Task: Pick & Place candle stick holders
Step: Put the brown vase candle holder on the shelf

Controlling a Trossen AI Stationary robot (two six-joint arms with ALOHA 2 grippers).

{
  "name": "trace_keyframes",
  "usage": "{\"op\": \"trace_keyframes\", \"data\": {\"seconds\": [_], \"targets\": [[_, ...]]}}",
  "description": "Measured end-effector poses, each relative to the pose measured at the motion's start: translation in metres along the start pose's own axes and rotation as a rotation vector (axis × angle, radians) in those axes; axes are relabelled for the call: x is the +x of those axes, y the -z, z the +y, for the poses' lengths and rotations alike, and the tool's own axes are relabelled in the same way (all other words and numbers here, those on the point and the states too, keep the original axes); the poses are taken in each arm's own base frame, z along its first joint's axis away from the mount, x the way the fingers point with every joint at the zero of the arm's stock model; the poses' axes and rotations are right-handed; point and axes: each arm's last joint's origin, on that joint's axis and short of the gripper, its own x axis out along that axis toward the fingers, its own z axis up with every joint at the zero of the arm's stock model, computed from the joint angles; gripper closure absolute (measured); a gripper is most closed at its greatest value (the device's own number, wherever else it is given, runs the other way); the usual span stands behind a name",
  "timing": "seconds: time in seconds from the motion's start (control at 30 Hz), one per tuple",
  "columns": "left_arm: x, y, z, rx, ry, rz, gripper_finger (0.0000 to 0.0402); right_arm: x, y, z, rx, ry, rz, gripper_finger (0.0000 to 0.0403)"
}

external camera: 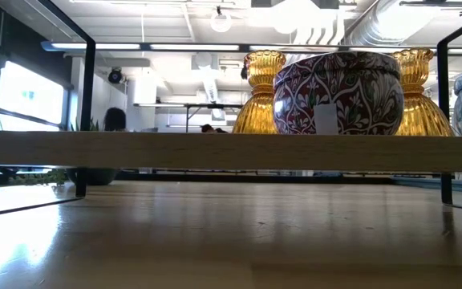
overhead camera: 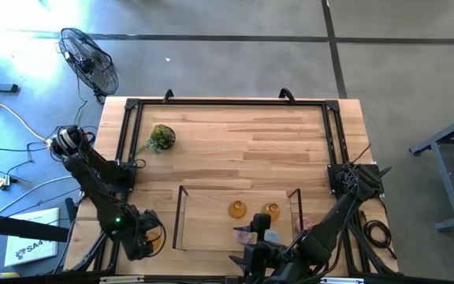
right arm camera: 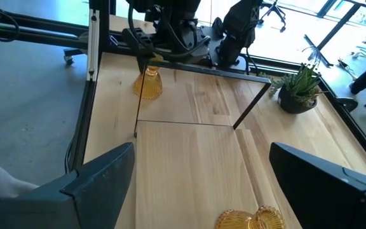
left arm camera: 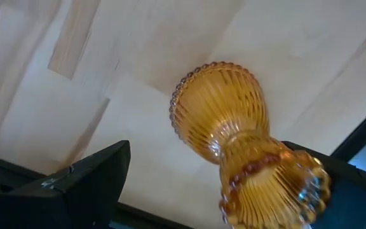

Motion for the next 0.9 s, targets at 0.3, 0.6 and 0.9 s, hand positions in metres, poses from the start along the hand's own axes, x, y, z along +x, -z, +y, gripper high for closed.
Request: {"op": "trace_keyframes", "data": {"seconds": [0.3, 0.6, 0.9], "targets": [[0.007, -0.001, 0.003, 0.023, 0.007, -0.028, 0.0074, 0.000, 0.000, 0.000, 0.000, 0.006, -0.002, 0.0043], [0.005, -0.002, 0.003, 0.070, 0.002, -0.047, 0.0237, 0.000, 0.000, 0.000, 0.000, 0.006, -0.002, 0.0043], [0.000, -0.011, 0.000, 0.086, 0.026, -0.033, 0.0254, 0.000, -0.001, 0.000, 0.006, 0.006, -0.009, 0.0043]]}}
